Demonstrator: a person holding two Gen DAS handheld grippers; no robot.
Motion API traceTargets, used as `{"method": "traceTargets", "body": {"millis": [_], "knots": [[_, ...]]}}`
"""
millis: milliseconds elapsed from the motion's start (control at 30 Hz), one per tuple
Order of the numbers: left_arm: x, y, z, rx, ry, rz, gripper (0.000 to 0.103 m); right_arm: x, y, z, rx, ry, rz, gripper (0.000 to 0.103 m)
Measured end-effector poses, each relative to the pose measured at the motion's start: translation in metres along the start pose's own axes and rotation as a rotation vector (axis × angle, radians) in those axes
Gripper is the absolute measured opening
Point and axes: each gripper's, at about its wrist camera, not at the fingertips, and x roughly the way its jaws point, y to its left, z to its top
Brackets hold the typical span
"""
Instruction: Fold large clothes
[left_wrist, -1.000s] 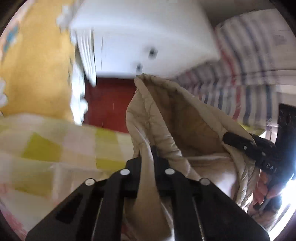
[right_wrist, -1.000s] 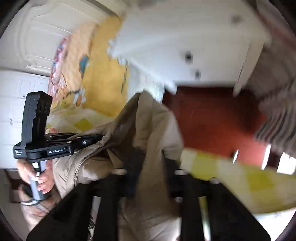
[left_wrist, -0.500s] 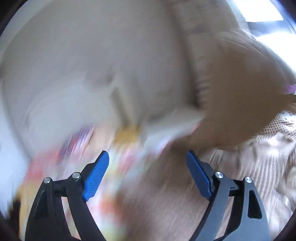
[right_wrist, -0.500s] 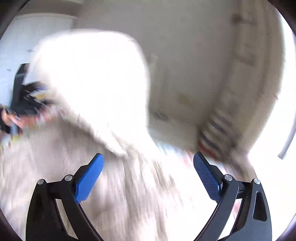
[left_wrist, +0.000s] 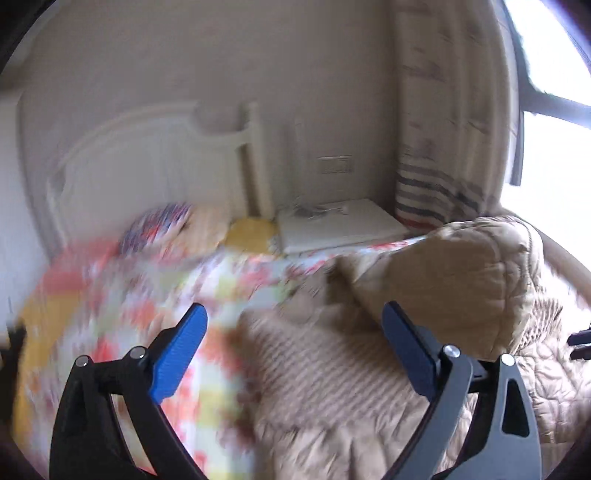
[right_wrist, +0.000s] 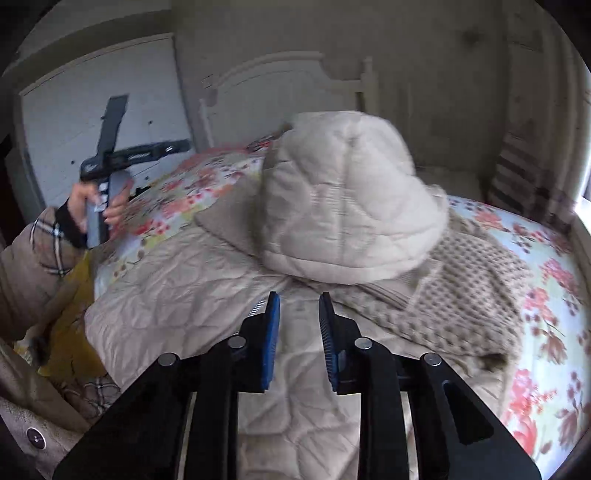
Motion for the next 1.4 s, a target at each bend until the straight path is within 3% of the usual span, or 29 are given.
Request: {"method": "traceTargets", "body": {"millis": [167,233,400,567,667,767,867,933,1000,1067,1167,1300,1400], "knots": [[0.045,-0.035,0.065,0.138,-0.004,-0.038,0.095,0.041,0.027,0.021,-0.174,0.038,0.116,0.019],[0.075,-0.039,0.09,0.215,0.01,-0.054,0.095,0.048,0.038,0.023,-0.274,0.05,0.113,0.019],[0.161,-0.056,0.132,0.356,0.116,-0.192,0.095,0.068,0.047,0.018,-0.508,0.099,0.055,0.019],[0.228,-0.104,0.136,0.523,0.232,-0.356,0.095,0.103,0.027,0.017,-0.62,0.161,0.031,0.015],[0.245,-0.136,0.13,0.617,0.295,-0.461,0.088,0.128,0.003,0.042,-0.701,0.136,-0.105,0.01],[0.236,-0.155,0.139,0.693,0.289,-0.543,0.084,0.157,-0.025,0.09,-0.794,0.066,-0.333,0.01],[0.224,-0.161,0.157,0.757,0.258,-0.505,0.076,0.196,-0.047,0.125,-0.888,0.046,-0.64,0.005],[0.222,-0.156,0.171,0.754,0.252,-0.426,0.074,0.205,-0.054,0.141,-0.807,0.015,-0.713,0.003],[0.218,-0.149,0.175,0.749,0.255,-0.417,0.075,0.205,-0.048,0.142,-0.711,0.073,-0.656,0.004],[0.213,-0.144,0.17,0.751,0.247,-0.412,0.076,0.194,-0.027,0.123,-0.742,0.082,-0.581,0.004],[0.209,-0.14,0.155,0.772,0.261,-0.429,0.076,0.172,-0.003,0.083,-0.742,0.169,-0.45,0.004],[0.203,-0.135,0.142,0.795,0.264,-0.424,0.076,0.141,0.025,0.052,-0.735,0.113,-0.318,0.004],[0.2,-0.133,0.141,0.784,0.255,-0.411,0.076,0.151,0.046,0.059,-0.785,0.051,-0.308,0.004]]}}
